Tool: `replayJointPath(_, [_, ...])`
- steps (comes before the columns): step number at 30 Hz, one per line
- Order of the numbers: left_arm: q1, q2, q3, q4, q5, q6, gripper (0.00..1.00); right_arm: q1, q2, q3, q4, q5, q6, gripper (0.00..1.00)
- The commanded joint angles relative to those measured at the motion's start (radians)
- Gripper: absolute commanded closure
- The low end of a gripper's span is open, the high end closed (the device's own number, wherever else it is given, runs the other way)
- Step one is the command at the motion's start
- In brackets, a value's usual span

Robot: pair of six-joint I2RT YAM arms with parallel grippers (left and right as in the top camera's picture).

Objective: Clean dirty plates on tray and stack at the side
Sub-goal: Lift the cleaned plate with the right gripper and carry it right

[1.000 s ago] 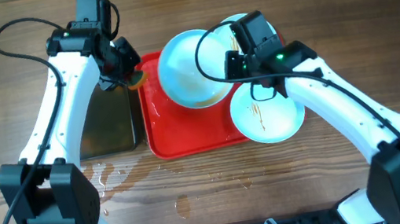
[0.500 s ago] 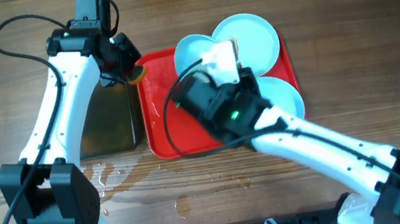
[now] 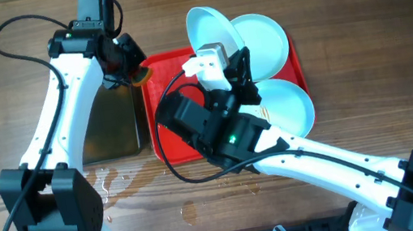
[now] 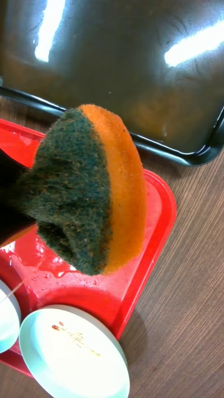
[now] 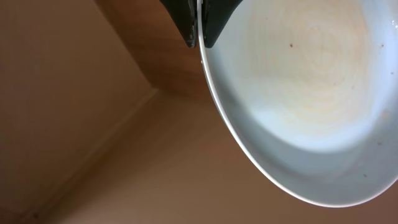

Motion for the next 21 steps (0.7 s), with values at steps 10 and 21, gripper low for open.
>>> replayJointPath(10, [0.002,-0.002,0.01,0.006,0.011,0.012,0.96,-0.275,-0.153,0.006,-0.342,-0.66,0.433,0.96])
replayJointPath(21, [0.002,-0.002,0.01,0.011,0.011,0.012,0.96,-1.136,-0.13,0.002,-0.404,-1.395,0.269,0.96])
